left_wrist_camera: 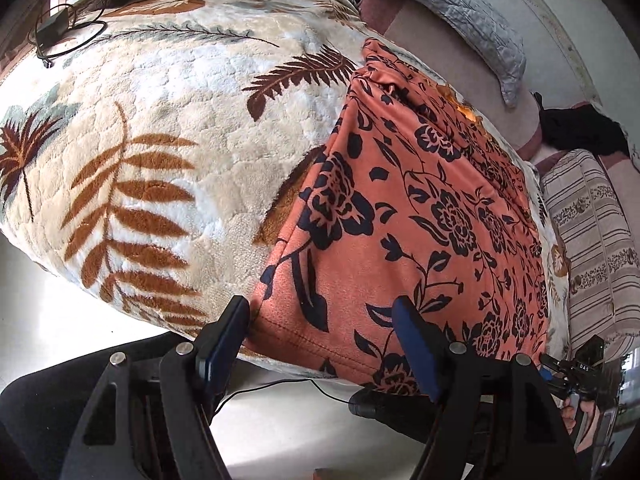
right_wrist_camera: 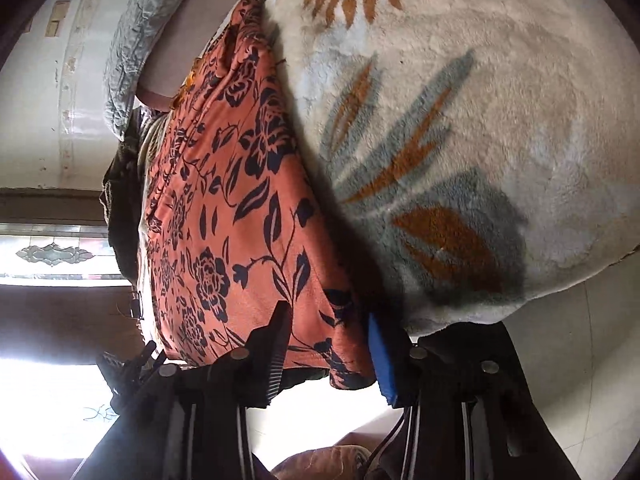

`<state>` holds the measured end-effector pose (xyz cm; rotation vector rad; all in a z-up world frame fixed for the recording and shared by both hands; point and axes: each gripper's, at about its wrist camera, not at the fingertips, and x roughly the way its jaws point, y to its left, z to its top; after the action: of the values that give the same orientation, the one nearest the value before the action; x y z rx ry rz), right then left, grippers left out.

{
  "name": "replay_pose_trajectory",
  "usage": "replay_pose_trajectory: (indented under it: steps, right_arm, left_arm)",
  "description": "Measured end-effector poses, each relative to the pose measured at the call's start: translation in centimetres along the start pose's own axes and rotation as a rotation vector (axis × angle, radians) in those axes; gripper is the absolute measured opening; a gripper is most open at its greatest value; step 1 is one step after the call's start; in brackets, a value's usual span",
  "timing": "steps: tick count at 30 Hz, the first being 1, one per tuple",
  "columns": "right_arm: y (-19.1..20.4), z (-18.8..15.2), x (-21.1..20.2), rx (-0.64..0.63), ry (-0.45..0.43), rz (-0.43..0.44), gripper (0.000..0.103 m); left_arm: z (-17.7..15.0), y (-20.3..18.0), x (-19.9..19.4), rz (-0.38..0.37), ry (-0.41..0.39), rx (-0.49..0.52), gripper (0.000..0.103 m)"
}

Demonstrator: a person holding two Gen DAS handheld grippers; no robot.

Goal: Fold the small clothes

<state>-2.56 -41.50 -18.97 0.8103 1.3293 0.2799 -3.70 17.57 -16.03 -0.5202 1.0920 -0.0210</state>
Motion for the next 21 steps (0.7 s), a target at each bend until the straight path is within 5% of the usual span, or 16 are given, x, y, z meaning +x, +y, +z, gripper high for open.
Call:
replay_pose_trajectory:
  steps: [5, 10, 14, 19, 21]
  right_arm:
    - [0.2, 0.1, 0.9, -0.019, 0.045, -0.028, 0.041]
    - [0.6, -0.3, 0.9, -0.030, 0.042, -0.015, 0.041]
    - [0.7, -0.4, 0.8, -0.013, 0.038, 0.000, 0.041]
    - [0.6, -0.1, 1.2, -0.023, 0.060, -0.013, 0.040]
    - [0.8, -0.1, 1.3, -0.035, 0.063, -0.024, 0.035]
  left_arm:
    - [0.4, 0.0, 1.0, 0.037, 0.011, 0.001, 0.073]
    - [0.5, 0.2, 0.9, 0.064, 0.008, -0.002, 0.055]
    - [0.6, 0.4, 0.3, 0.039, -0.009, -0.012, 0.059]
    - [0.6, 0.0, 2.0, 0.117, 0.016, 0.037, 0.060]
    - [0.6, -0.4, 2.0, 0.156, 0.010, 0.063, 0.044]
